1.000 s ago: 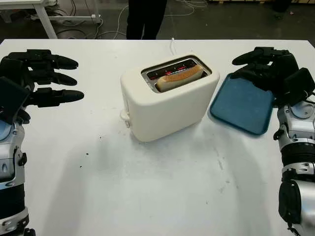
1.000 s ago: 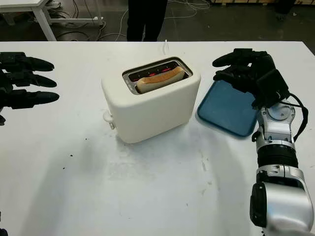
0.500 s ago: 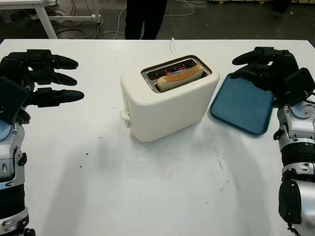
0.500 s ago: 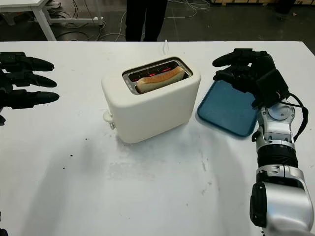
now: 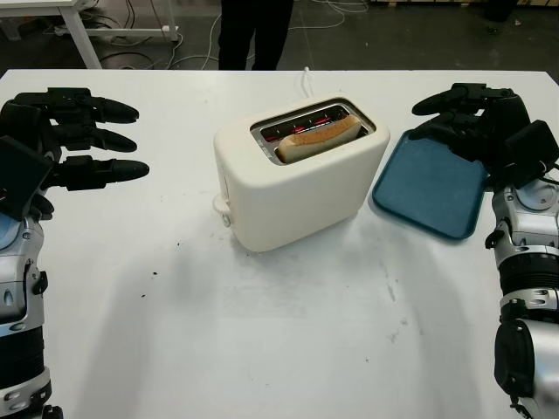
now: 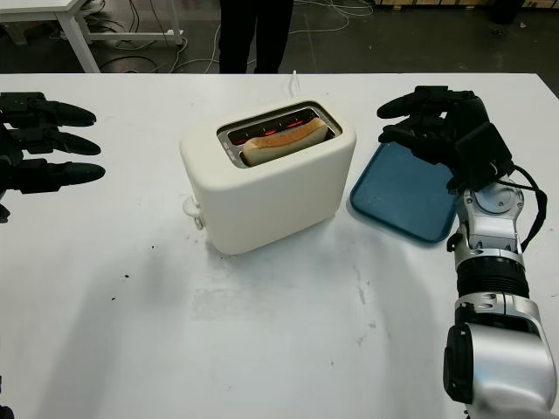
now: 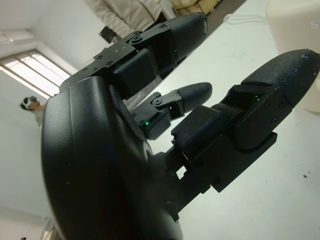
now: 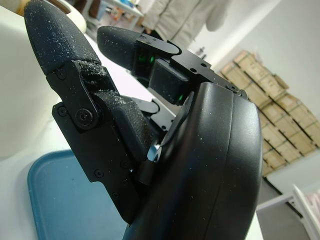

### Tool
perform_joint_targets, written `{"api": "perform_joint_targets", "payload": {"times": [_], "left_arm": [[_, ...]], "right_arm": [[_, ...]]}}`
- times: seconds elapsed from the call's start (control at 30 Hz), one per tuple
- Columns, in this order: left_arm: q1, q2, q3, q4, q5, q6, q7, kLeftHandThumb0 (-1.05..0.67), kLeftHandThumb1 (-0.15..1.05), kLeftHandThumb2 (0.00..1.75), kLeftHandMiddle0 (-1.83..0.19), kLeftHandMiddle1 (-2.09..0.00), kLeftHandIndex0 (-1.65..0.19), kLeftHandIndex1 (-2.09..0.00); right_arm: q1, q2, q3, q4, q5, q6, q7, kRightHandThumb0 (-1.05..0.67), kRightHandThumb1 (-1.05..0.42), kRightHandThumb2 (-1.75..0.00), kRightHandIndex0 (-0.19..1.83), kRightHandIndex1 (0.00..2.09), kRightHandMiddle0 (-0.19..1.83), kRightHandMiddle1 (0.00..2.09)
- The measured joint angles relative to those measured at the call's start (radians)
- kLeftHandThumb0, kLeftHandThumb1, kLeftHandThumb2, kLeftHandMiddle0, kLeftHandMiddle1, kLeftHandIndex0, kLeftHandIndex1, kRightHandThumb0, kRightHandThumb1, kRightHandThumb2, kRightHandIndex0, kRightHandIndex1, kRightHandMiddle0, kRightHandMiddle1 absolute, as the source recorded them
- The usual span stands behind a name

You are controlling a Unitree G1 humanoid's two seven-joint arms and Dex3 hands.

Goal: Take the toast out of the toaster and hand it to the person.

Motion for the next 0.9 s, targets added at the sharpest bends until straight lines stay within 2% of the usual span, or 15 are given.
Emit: {"api": "perform_joint_targets", "payload": {"times": [0.9], "left_arm": [[0.0,0.0,0.0,0.0,-0.002,0.0,0.0,-1.03,0.36,0.01,-1.16,-0.51,-1.13,-0.37]], "right_arm": [[0.0,0.0,0.0,0.0,0.0,0.0,-0.002,-1.05,-0.79,0.0,1.06,0.77,1.12,0.5]]}}
